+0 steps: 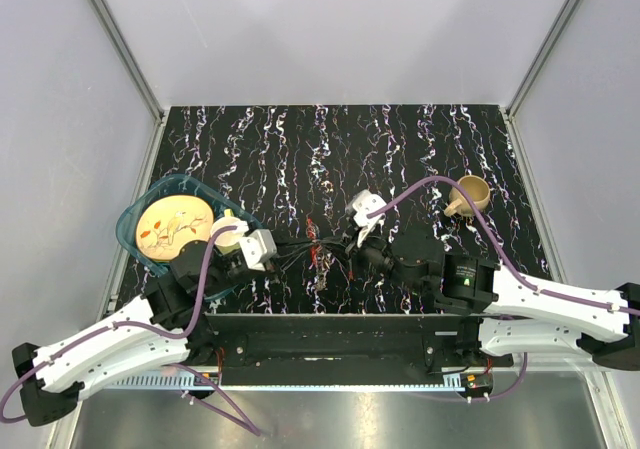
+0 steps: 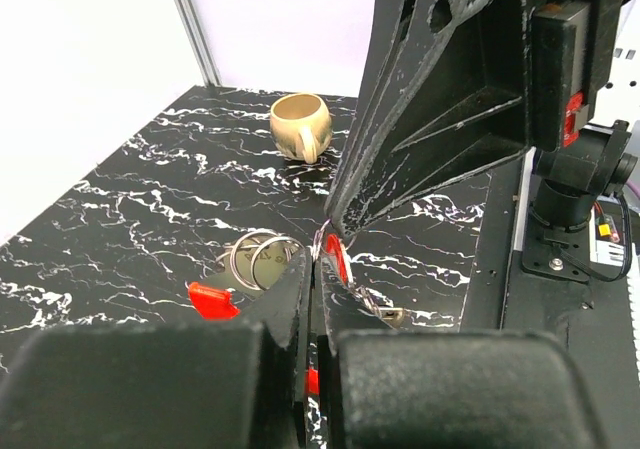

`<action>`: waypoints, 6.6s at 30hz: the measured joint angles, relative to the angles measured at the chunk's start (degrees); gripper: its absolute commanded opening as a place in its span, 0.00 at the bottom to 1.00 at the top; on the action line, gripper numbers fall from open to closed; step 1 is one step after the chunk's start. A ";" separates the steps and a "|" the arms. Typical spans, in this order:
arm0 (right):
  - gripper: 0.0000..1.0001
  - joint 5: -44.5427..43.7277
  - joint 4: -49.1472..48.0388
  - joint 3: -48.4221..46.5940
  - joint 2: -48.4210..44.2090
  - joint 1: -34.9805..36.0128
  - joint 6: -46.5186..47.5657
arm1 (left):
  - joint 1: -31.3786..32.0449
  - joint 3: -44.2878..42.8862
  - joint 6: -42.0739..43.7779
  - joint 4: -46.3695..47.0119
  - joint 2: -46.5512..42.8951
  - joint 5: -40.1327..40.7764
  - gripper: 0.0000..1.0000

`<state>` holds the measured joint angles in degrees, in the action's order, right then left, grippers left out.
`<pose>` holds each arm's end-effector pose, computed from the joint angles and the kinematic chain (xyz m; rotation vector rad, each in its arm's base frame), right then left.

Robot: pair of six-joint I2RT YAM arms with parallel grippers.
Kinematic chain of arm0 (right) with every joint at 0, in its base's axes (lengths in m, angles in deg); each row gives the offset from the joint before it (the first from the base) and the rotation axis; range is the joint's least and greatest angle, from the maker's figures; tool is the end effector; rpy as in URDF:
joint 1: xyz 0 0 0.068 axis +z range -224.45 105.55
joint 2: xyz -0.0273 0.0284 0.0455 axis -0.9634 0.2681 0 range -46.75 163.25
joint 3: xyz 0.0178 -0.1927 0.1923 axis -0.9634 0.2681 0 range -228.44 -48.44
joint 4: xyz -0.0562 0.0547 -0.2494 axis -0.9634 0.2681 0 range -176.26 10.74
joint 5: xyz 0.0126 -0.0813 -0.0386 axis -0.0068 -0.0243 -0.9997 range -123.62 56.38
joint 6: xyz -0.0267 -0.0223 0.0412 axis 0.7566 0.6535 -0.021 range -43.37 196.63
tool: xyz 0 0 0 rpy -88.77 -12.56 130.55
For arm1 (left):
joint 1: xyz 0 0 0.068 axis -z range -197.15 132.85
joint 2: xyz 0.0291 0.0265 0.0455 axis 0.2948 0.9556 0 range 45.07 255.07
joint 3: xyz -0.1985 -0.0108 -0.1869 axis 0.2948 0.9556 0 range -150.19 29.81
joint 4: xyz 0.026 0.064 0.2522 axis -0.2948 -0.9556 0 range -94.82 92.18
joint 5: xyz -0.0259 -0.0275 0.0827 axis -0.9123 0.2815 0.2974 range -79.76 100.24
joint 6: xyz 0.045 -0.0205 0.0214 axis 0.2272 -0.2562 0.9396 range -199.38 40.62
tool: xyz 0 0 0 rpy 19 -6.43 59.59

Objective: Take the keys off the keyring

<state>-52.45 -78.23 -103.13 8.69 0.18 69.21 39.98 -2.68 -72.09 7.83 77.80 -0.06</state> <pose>0.0701 0.2115 0.3713 -0.7660 1.6051 0.7709 0.0770 -0.1309 0.3256 0.9419 1.2116 -0.8321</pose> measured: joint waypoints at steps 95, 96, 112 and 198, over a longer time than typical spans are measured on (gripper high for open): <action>0.13 10.95 12.87 -13.31 -0.24 -0.02 18.82 | 0.17 7.74 -9.05 47.54 11.78 -5.86 0.00; 0.10 10.91 12.90 -13.42 -0.17 -0.02 18.71 | 0.17 7.74 -9.03 47.23 11.80 -5.86 0.00; 0.25 7.28 21.73 -23.85 6.67 -0.07 5.68 | -0.07 7.74 -5.57 47.15 11.74 -2.86 0.00; 0.18 31.89 26.03 -33.86 11.30 0.00 29.24 | -0.07 13.42 -19.12 49.68 -3.04 -13.99 0.00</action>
<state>-20.56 -52.20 -136.99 19.99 0.18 98.46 39.91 10.74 -91.21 57.51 74.76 -14.05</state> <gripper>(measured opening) 0.183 0.004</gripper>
